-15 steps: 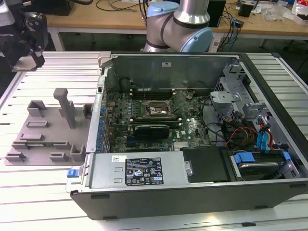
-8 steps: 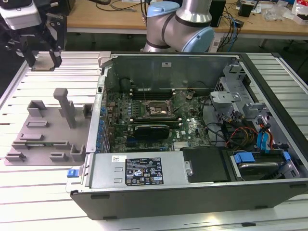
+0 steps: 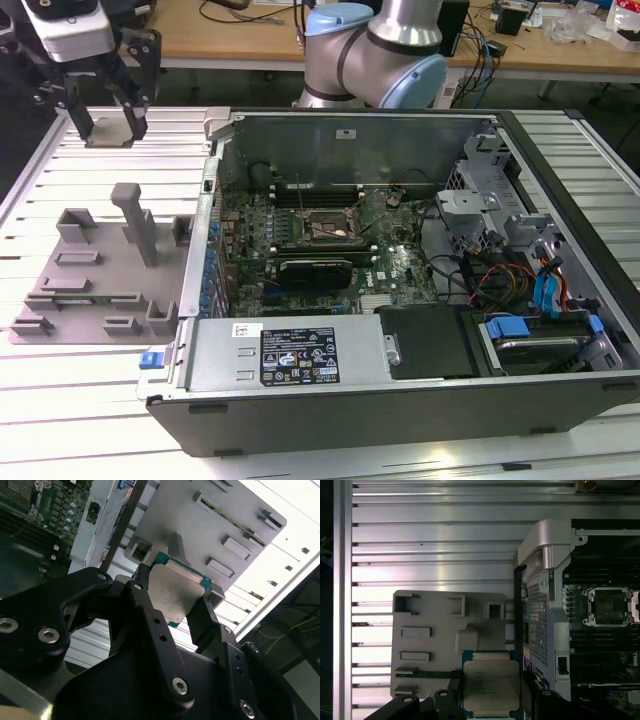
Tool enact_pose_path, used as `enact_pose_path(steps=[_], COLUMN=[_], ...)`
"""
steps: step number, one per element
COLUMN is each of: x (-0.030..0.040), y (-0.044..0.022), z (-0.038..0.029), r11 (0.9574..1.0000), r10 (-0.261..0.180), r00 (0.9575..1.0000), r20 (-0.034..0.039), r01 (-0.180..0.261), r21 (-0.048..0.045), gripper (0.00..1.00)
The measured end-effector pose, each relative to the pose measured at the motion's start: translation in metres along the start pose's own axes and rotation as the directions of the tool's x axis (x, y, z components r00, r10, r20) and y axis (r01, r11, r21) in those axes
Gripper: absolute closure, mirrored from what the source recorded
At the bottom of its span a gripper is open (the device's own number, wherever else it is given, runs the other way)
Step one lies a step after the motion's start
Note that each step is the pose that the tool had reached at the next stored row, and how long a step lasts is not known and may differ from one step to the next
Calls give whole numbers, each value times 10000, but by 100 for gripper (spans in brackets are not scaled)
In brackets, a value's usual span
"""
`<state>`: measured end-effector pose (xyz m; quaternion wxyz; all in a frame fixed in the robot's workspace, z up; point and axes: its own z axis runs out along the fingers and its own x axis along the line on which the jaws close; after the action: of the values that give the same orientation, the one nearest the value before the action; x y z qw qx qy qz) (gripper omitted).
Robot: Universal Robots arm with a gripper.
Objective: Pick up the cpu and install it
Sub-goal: 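Pick up the cpu and move it towards the insertion slot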
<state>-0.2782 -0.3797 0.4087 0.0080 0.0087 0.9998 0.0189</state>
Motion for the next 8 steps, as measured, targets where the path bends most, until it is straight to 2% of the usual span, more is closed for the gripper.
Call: enact_pose_path(steps=[6,8], x=[-158,-190], y=[3,3], z=[2,3], r11=[10000,10000], r10=[-1,-1], r00=[10000,10000], r20=[-1,0], r01=[1,1], r21=[0,0], gripper=[45,45])
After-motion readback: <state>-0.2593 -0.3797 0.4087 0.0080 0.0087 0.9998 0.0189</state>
